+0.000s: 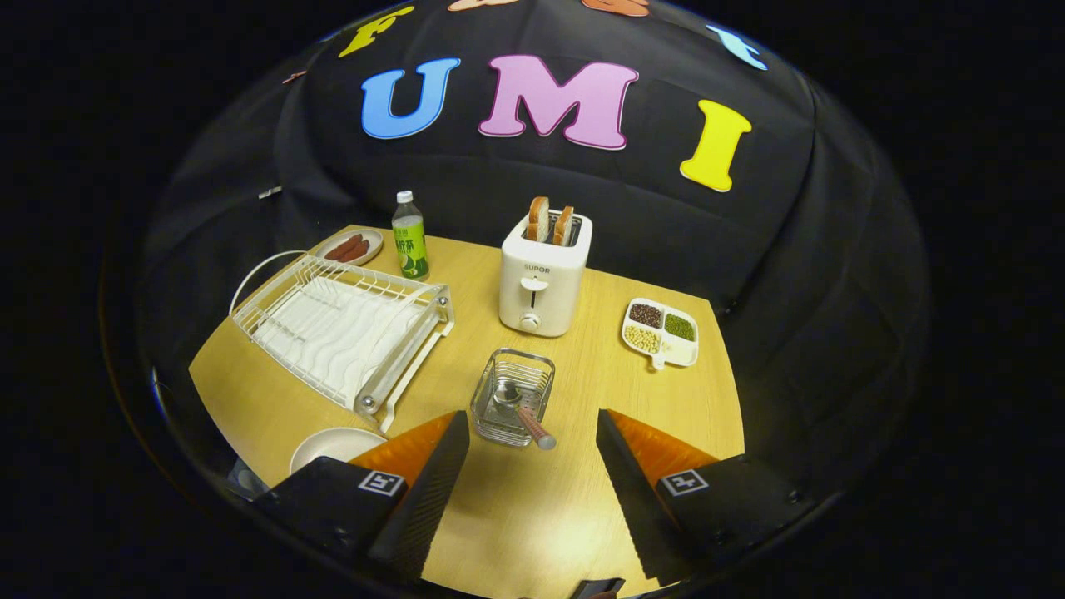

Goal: Take the plate from the dish rack, then take the spoon from the basket and place it into the plate.

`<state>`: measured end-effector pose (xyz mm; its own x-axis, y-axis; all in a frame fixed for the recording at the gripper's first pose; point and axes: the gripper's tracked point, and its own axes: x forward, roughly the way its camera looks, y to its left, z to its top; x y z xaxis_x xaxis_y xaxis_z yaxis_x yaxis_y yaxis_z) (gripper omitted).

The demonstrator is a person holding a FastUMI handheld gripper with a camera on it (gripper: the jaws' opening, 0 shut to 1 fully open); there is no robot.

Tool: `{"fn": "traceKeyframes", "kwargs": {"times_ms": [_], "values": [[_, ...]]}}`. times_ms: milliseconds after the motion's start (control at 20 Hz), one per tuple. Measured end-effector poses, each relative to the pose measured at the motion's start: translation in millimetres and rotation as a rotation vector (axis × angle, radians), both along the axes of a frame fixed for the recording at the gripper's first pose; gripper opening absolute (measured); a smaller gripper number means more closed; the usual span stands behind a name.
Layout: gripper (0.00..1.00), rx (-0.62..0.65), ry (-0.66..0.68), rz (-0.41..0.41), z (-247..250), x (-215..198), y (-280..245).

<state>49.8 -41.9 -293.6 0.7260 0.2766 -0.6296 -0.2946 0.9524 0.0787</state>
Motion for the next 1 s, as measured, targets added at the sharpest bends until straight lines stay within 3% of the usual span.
{"fn": "traceKeyframes", "kwargs": {"times_ms": [200,250,500,600,750,1000], "values": [[0.74,0.009,0.081,0.028,-39.2,13.8,6.8],[0.63,0.011,0.104,0.028,-48.3,14.2,7.9],[0.28,0.029,0.13,0.042,-59.3,17.1,11.1],[0.27,0.074,0.144,0.071,-59.9,15.0,21.4],[0.13,0.084,0.142,0.082,-56.8,13.1,26.1],[0.12,0.063,0.134,0.064,-48.8,7.3,27.4]]}}
